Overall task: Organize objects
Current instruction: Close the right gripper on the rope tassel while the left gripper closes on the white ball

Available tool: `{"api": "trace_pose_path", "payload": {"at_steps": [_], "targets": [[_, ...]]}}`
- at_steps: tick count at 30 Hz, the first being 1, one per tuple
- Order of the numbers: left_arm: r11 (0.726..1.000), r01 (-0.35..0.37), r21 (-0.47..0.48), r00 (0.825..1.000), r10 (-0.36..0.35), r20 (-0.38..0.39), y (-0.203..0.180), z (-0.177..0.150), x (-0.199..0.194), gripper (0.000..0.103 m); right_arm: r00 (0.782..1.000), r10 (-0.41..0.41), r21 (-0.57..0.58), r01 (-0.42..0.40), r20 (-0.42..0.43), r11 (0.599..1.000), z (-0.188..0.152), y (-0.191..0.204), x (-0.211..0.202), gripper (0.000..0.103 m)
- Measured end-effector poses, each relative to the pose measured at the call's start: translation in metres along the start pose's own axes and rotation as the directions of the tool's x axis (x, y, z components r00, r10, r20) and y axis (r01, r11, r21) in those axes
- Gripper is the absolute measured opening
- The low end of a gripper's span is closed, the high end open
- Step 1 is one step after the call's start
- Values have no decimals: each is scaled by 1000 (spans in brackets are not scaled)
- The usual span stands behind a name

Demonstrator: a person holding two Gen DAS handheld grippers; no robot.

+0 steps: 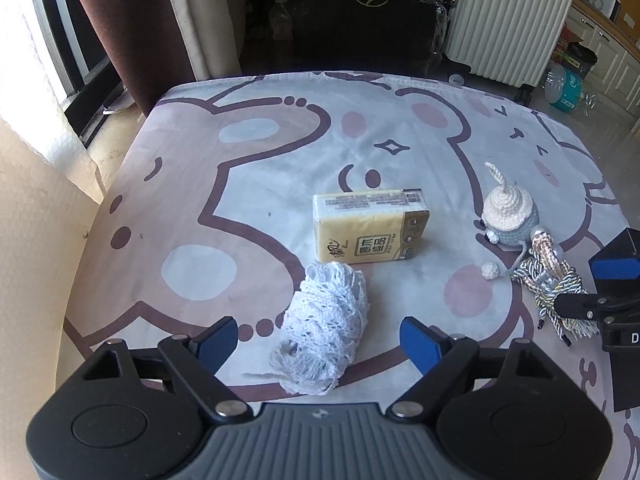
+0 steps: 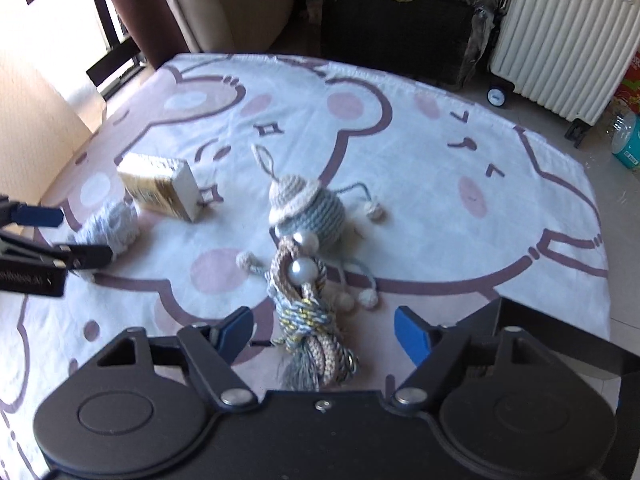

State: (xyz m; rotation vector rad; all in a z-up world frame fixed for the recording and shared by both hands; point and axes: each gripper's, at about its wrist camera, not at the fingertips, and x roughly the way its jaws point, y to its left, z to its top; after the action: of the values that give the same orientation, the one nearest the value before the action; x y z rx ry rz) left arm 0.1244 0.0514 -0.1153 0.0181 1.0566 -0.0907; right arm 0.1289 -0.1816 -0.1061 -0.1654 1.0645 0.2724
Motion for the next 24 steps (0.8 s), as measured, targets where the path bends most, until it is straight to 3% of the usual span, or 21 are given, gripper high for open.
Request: {"api": "trace_pose_path", "payload": {"at_steps": [7,11,17,21,24], "targets": [[996,23,-85,999,-27,-40,12,1,6,71,999,35,75,-32,-34,997,-6,-5,12,43],[992,40,-118,997,-48,-62,13,0,9,68,997,47,149,-36,-69,988,-7,-5,11,36],[991,46,-126,996,-56,-74,13,-1,8,65,985,102,267,-62,-141,962,-15,-8,7,33],[990,46,-137,996,-56,-70,14,-1,7,62,973,141,286,-85,-181,954,-19,-6,4,33],[989,40,-144,997,-48,-52,14,1,6,61,977,139,275,-90,-164,957,-19,-4,1,34]]}}
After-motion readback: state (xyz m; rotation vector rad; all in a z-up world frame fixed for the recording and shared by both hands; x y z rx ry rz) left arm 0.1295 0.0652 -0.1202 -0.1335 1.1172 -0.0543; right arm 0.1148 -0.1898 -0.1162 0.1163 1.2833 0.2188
